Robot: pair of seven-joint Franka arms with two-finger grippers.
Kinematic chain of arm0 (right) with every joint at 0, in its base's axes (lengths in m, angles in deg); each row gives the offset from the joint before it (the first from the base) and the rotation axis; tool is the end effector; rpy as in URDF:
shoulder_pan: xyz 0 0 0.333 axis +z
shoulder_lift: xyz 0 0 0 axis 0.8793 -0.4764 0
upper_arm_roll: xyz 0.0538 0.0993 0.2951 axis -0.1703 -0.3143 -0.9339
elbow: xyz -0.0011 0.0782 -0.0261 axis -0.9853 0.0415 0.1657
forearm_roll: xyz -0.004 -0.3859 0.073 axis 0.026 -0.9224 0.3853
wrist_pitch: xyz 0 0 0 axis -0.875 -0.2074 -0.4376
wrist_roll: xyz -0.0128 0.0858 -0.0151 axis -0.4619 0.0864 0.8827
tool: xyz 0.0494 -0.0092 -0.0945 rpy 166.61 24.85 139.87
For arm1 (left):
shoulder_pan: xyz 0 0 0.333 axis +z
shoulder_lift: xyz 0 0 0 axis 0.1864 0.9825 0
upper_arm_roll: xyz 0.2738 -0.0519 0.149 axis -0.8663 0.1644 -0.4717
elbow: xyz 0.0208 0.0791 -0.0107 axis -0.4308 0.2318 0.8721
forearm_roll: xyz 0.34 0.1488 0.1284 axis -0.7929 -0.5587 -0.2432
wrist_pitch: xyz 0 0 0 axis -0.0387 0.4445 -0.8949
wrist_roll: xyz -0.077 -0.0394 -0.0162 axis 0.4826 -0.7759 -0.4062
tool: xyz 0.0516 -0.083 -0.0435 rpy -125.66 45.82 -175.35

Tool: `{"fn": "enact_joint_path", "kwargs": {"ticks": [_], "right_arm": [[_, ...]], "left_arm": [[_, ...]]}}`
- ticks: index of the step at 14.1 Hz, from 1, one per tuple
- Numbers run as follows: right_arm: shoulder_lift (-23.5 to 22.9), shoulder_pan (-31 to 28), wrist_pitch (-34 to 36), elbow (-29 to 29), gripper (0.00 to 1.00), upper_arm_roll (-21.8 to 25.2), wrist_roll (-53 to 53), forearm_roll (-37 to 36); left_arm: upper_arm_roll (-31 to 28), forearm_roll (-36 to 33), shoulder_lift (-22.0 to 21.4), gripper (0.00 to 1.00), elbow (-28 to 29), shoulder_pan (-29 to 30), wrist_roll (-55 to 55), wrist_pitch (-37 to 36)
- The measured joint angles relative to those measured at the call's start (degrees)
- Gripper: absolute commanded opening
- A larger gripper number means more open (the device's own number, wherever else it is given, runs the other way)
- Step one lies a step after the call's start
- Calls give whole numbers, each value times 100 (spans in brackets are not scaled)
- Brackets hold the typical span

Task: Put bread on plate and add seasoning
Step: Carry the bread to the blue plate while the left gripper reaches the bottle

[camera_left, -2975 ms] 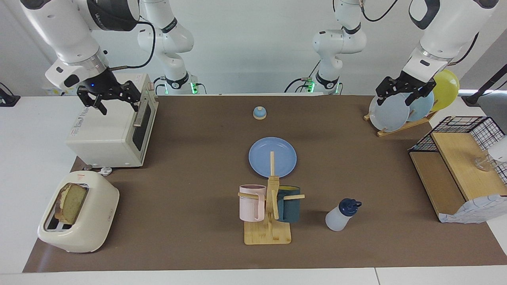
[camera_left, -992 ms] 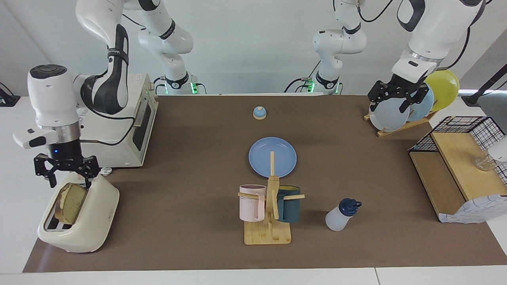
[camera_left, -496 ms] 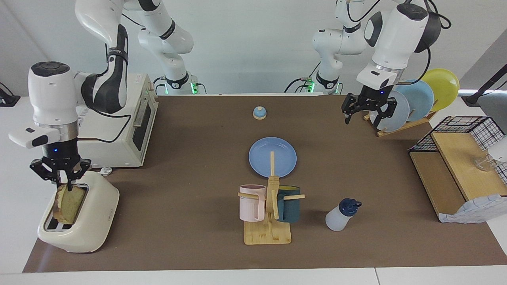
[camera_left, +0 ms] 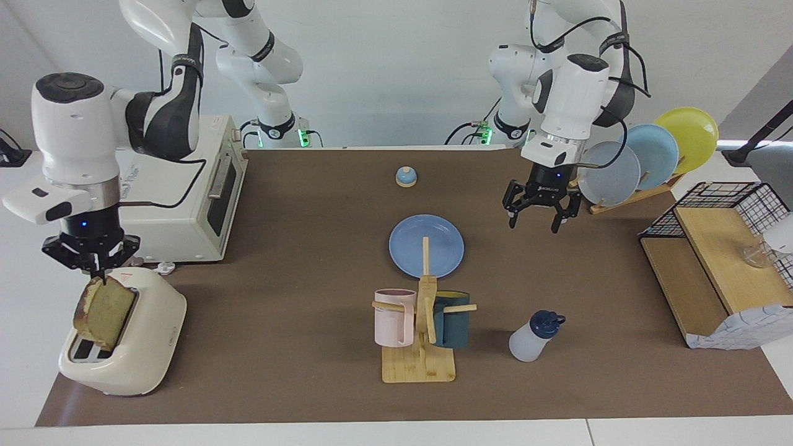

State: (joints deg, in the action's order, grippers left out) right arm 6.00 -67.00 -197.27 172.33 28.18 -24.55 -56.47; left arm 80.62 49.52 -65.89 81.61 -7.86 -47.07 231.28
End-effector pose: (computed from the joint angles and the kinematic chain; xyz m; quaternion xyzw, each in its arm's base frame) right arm 0.6688 -0.0834 0.5531 0.9620 0.1543 0.1393 0.1772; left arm 0.5300 -0.1685 0.4640 0.9676 -0.0848 0.2312 0.0566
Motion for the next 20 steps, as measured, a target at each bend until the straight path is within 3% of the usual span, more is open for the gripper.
{"fn": "enact_joint_path", "kwargs": {"ticks": [4, 7, 10, 13, 17, 20], "right_arm": [[333, 672, 1211, -365, 0, -190, 0, 0], [610, 1310, 1890, -296, 0, -434, -82, 4], [833, 2232, 1924, 218, 0, -480, -1425, 167], [1089, 2939, 1173, 1036, 0, -505, -2906, 1036], [1133, 3643, -111, 1812, 0, -506, -4541, 1397], [911, 4275, -1402, 2243, 0, -506, -5789, 1425]], "left_arm": [[-6, 0, 751, 100, 295, 0, -313, 1633], [-27, 1, 1156, 100, 353, 2, -382, 2396], [-46, 1, 1589, 100, 357, -3, -387, 3095], [-386, 12, 2023, 100, 265, -360, -387, 3428], [-2064, 709, 2650, 100, -253, -2041, -405, 3571], [-2298, 1062, 3043, 100, -550, -2406, -407, 3872]]}}
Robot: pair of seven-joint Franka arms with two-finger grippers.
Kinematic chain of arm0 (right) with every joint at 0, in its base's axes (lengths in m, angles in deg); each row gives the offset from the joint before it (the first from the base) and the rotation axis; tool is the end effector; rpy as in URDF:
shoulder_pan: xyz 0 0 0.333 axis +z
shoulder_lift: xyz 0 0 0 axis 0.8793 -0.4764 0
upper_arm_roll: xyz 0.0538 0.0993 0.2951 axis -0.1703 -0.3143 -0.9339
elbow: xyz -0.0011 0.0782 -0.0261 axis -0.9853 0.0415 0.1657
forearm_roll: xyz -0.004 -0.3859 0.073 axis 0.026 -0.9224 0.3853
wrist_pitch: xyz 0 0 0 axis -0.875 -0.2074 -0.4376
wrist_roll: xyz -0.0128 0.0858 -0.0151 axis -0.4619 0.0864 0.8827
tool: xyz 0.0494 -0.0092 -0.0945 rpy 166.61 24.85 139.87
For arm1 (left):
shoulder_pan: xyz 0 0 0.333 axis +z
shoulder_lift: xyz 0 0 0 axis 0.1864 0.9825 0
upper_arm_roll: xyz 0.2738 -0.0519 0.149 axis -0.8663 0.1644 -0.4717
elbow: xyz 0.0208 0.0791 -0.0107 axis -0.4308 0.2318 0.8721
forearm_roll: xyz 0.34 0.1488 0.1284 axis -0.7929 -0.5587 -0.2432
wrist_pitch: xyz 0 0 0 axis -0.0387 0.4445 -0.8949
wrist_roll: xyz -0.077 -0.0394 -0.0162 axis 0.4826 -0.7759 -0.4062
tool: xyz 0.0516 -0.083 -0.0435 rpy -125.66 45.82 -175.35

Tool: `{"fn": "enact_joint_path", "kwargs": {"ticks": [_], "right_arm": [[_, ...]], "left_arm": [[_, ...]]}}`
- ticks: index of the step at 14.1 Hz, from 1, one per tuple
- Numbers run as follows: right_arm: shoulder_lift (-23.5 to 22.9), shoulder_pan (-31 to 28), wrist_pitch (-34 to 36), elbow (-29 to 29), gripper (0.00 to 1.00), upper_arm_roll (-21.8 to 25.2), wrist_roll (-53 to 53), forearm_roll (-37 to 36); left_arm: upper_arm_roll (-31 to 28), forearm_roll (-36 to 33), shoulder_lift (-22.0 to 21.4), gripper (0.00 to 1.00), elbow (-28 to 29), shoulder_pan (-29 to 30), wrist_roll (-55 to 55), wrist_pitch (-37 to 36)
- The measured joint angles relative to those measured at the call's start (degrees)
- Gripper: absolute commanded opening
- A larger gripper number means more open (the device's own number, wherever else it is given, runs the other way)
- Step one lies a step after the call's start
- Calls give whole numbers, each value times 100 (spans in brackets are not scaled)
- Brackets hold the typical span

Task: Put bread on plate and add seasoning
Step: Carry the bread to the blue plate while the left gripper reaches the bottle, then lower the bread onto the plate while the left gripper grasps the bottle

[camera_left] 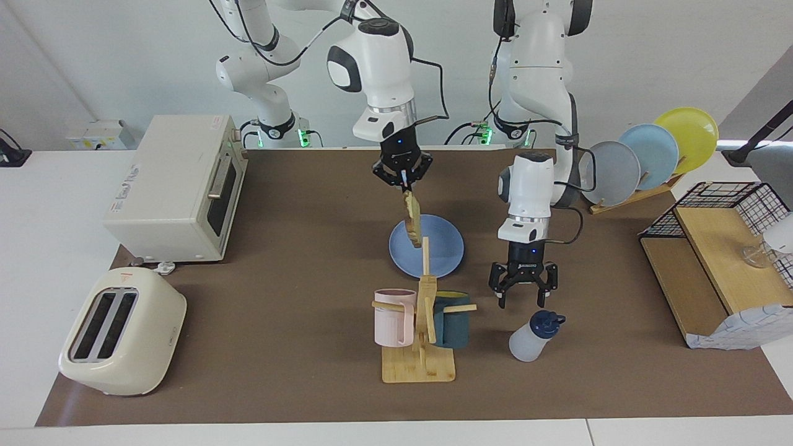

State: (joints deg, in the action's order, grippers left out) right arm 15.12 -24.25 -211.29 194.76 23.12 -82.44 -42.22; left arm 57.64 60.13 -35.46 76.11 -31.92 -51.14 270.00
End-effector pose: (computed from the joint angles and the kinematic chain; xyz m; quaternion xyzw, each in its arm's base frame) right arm 0.4619 0.4100 0.4840 -0.9828 -0.0290 -0.1505 0.1027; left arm 0.5955 -0.2007 0.3035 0.9251 -0.0163 0.3768 0.0448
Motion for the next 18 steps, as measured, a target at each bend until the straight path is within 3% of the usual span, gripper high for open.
{"fn": "enact_joint_path", "kwargs": {"ticks": [5, 12, 18], "right_arm": [[-355, 150, -1466, 480, 0, 58, -588, 2], [-320, 296, -2253, 1153, 0, 48, -646, 2], [-343, 273, -2289, 1298, 0, 68, -511, 0]], "left_arm": [[-42, 58, 290, 100, -311, 1, -3, 141], [-115, 144, 653, 100, -676, 41, -14, 155], [-129, 159, 788, 100, -940, 96, -17, 175]]}}
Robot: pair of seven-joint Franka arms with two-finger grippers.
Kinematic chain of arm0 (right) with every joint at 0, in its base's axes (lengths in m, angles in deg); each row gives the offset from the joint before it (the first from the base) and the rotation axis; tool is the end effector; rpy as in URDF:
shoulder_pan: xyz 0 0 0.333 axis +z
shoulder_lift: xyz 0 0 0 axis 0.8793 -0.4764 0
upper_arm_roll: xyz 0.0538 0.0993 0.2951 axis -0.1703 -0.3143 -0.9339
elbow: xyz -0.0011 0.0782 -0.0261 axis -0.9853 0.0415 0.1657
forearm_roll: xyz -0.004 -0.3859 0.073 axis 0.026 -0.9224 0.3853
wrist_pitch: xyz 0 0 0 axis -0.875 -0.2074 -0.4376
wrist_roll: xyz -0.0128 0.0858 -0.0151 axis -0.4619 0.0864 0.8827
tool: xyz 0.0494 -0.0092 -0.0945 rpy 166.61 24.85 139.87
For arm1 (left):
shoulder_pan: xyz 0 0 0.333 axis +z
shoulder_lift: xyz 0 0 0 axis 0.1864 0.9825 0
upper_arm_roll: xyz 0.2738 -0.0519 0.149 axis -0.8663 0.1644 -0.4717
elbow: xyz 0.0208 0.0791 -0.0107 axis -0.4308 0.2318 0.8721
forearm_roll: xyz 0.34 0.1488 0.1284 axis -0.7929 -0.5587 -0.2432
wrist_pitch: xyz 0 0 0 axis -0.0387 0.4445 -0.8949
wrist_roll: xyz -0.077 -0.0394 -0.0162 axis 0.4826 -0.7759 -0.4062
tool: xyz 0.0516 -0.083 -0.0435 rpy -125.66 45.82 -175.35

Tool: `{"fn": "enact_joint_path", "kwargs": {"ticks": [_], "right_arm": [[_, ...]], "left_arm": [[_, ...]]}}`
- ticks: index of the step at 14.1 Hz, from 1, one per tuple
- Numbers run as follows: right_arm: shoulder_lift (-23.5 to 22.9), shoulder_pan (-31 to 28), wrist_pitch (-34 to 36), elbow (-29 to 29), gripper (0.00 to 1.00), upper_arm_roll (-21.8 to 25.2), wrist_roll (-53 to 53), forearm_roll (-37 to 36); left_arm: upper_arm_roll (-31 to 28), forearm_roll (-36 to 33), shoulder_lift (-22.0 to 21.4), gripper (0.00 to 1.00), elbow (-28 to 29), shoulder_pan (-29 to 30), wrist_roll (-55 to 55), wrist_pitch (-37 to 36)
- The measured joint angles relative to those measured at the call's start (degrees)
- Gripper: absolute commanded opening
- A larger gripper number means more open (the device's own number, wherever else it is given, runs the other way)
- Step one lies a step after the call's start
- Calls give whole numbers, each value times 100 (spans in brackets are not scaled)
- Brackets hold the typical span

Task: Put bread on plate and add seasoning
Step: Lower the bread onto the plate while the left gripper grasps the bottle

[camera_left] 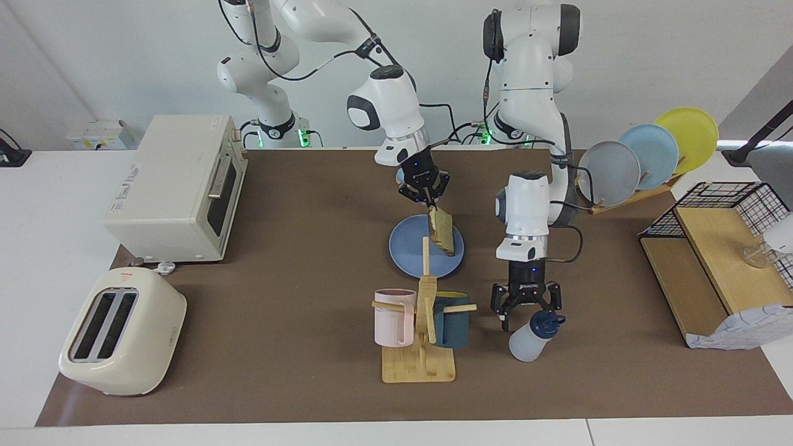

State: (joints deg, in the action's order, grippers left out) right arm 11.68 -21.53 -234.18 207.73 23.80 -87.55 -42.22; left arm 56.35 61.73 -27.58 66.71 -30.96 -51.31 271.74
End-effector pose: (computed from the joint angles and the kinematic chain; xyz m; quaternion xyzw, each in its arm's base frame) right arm 0.4336 0.4185 0.3859 -0.9716 -0.0096 -0.1770 0.1570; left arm 0.6379 -0.2026 0.2980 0.9090 -0.0110 0.4156 0.0308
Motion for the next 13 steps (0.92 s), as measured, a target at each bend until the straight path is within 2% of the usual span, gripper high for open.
{"fn": "enact_joint_path", "kwargs": {"ticks": [9, 13], "right_arm": [[0, -279, -14, -117, 0, 28, 129, 0], [-9, -277, -29, -111, 0, 23, 265, -1]], "left_arm": [[-1, 2, 281, 100, -451, 127, -4, -204], [-1, 5, 399, 100, -830, 294, -6, -457]]}}
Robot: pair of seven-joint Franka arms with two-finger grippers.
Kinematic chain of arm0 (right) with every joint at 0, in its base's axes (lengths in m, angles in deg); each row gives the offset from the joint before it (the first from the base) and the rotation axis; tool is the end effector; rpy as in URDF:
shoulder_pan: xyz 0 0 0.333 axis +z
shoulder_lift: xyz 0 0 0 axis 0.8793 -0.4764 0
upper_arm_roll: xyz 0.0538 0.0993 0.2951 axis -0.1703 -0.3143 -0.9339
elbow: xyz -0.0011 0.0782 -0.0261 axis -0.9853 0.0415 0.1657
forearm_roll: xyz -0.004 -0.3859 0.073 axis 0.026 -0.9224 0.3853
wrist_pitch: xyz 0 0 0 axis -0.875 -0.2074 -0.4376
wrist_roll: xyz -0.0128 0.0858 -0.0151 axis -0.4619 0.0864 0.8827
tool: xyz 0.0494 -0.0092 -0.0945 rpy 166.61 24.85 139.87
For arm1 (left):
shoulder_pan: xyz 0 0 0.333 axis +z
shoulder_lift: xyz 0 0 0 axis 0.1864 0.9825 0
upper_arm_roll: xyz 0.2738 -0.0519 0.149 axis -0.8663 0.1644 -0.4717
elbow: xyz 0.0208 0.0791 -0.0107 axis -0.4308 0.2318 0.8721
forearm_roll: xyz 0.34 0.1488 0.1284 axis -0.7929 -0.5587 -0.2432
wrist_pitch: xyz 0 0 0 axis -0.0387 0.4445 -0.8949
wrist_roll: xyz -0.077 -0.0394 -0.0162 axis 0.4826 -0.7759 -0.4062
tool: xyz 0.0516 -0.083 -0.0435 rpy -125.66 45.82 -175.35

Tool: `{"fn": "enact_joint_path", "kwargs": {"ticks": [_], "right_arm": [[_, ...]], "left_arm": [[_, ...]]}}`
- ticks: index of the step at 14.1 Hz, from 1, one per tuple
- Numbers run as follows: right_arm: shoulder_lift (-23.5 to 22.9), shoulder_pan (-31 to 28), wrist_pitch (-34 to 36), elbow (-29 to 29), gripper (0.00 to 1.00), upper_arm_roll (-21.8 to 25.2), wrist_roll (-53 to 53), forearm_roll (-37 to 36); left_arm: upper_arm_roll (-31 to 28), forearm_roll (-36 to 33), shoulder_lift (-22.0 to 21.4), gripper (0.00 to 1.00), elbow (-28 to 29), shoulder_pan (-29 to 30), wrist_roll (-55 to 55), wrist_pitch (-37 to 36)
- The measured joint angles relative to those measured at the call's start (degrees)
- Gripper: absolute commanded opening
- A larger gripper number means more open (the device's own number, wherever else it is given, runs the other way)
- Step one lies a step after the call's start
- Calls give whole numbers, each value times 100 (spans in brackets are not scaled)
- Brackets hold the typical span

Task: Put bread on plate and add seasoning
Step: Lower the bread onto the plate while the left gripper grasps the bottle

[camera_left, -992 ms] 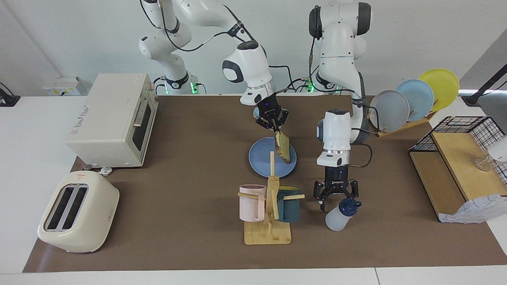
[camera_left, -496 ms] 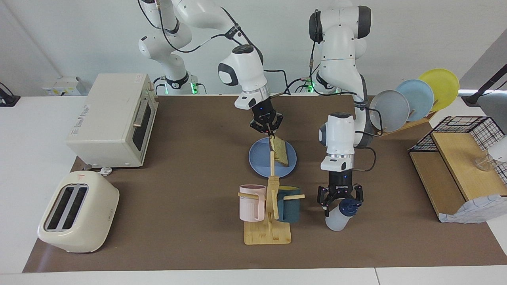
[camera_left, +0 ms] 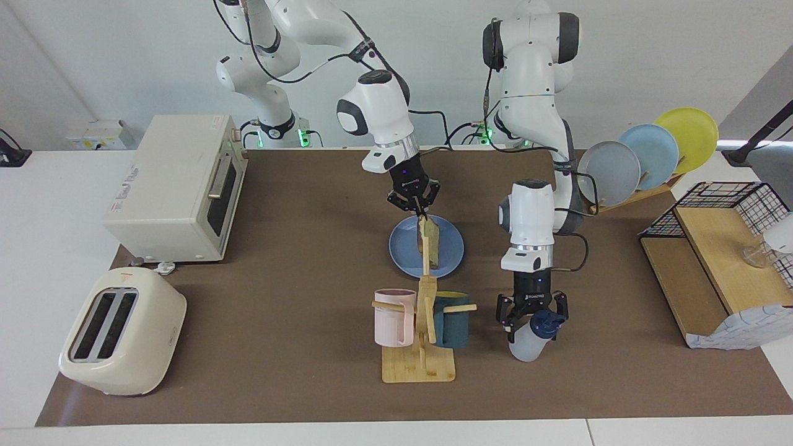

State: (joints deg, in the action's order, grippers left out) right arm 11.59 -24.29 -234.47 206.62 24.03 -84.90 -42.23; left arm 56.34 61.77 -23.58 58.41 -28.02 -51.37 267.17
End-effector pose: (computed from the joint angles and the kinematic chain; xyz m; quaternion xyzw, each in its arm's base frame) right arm 0.4587 0.3986 0.3947 -0.9688 -0.0067 -0.1931 0.1551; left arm 0.6760 -0.1937 0.3051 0.9091 -0.0019 0.4161 0.0211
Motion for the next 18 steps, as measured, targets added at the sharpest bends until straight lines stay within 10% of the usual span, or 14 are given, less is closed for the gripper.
{"fn": "enact_joint_path", "kwargs": {"ticks": [5, 6, 8, 10, 12, 18], "right_arm": [[-20, 14, -494, 176, 0, -17, 22, 0], [-22, 15, -669, 289, 0, -18, 23, 0], [-22, 17, -800, 447, 0, -19, 23, 0], [-21, 9, -807, 488, 30, -17, 23, 0], [-18, 0, -796, 505, 100, -13, 23, 0], [32, -19, -233, 458, 100, 5, 30, -1]], "left_arm": [[8, -4, 104, 100, -128, 77, 4, -104], [28, -4, 132, 86, -114, 70, 7, -106], [47, -5, 177, 0, -107, 55, 7, -106], [44, -5, 182, 0, -107, 55, 7, -105], [40, -4, 182, 0, -110, 66, 7, -94], [35, -2, 180, 0, -127, 81, 1, -79]]}}
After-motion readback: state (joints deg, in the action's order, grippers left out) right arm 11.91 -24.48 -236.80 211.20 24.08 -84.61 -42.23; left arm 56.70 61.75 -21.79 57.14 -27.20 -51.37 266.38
